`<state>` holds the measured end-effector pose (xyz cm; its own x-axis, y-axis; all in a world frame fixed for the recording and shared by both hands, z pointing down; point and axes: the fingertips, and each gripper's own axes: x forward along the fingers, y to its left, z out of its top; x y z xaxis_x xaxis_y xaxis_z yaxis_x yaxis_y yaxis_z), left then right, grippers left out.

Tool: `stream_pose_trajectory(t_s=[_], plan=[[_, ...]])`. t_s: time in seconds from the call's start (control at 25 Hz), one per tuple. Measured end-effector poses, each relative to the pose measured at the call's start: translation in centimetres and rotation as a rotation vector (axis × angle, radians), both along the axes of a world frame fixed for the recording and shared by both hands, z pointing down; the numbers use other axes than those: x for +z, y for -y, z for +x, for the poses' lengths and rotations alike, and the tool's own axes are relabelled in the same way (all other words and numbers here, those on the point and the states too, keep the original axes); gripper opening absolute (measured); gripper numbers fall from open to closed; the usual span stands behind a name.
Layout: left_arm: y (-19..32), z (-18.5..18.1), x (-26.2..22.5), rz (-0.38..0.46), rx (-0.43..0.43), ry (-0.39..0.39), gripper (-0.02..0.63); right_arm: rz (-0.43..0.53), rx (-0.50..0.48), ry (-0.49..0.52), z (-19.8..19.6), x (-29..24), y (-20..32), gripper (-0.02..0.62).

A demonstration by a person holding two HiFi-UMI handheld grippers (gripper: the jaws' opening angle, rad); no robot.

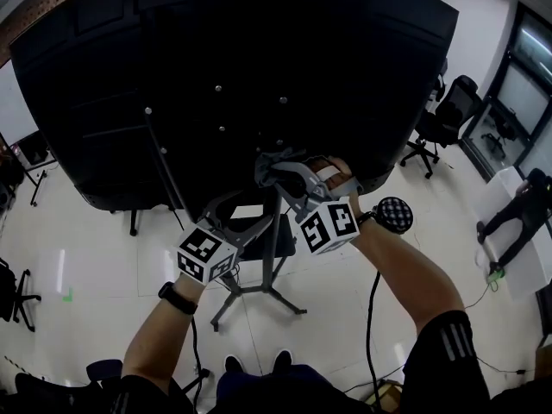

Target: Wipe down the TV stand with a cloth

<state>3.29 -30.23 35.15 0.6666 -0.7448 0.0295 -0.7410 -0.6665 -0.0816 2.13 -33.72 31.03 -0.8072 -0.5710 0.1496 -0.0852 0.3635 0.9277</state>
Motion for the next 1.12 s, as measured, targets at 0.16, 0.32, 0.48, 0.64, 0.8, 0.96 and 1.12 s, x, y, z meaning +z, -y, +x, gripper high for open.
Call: stream_pose_trajectory(t_s=[0.16, 0.32, 0.48, 0.64, 0.8, 0.96, 1.12], plan=[[0.4, -0.3, 2.0, -0.025, -0.009, -0.018, 0.301, -0.038, -0.001, 0.001, -0.1, 2.6, -0.1, 0.018], [0.4, -0.7, 5.2, -0.069, -0.020, -0.029, 0.301, -0.070, -0.013, -0.016, -0.2, 5.8, -0.2, 0.020], [0.6, -0.8, 8.2, -0.108, -0.026, -0.034, 0.301, -0.105, -0.020, -0.027, -0.1, 8.9, -0.2, 0.020], [0.7, -0.8, 11.2, -0.146, -0.032, -0.043, 0.301, -0.156, -0.015, -0.048, 0.1, 12.9, -0.3, 0.020], [0.9, -0.9, 14.3, -0.178, -0.038, -0.043, 0.301, -0.194, -0.019, -0.064, 0.2, 17.2, 0.1, 0.020], [1.0, -1.2, 17.6, -0.210, -0.049, -0.036, 0.301, -0.264, -0.005, -0.068, 0.1, 20.9, 0.0, 0.020], [0.9, -1.1, 21.3, -0.250, -0.044, -0.022, 0.301, -0.325, 0.006, -0.100, 0.4, 25.9, 0.0, 0.018]])
